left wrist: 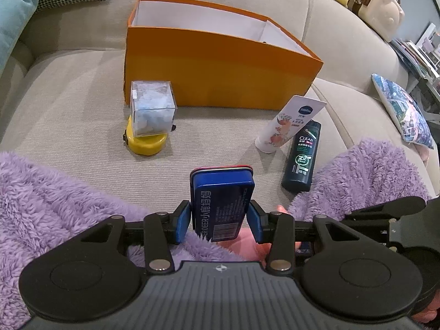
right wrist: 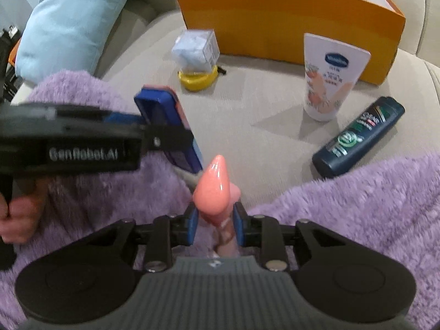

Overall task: Organize rigid objects
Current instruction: 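Grasp the blue SUPER DEER tin with the left gripper while the right grasps the pink spray bottle, then lift the blue tin and pink spray bottle over the orange box with both grippers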

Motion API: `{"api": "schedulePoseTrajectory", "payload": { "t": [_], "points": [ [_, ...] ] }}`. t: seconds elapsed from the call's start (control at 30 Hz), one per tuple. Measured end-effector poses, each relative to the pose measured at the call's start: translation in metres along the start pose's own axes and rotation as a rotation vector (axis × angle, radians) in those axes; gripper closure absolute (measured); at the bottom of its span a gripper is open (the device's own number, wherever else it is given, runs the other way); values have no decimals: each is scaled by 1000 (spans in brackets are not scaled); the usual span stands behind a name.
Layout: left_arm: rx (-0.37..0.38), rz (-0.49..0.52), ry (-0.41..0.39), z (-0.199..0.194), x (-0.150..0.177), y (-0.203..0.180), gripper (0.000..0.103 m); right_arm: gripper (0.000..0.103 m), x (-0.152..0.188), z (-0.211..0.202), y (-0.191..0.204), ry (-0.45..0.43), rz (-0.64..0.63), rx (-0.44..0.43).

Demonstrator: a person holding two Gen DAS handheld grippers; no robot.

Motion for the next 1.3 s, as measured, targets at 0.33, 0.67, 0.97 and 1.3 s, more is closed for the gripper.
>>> {"api": "schedulePoseTrajectory", "payload": {
  "t": [0.33, 0.67, 0.97, 1.3],
  "points": [
    [-5, 10, 9, 3, 0, 1, 53, 72, -8, 15, 6, -19, -50, 33],
    [-10, 26, 19, 6, -1, 2, 53, 74, 4, 4, 0, -17, -38, 20],
    [-19, 24, -19, 1, -4, 3, 53, 80, -5, -11, -2, -97, -39, 28],
    [-5, 20, -128, -28, -34, 1, 53, 82, -46, -52, -22, -234, 8, 21]
  ]
}}
Point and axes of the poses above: each gripper's, at about its wrist camera, not at the fingertips, and z roughly the way its jaws point, y to its left, x to its underside, the point moved 5 cm from there along z, roughly the way its jaws point
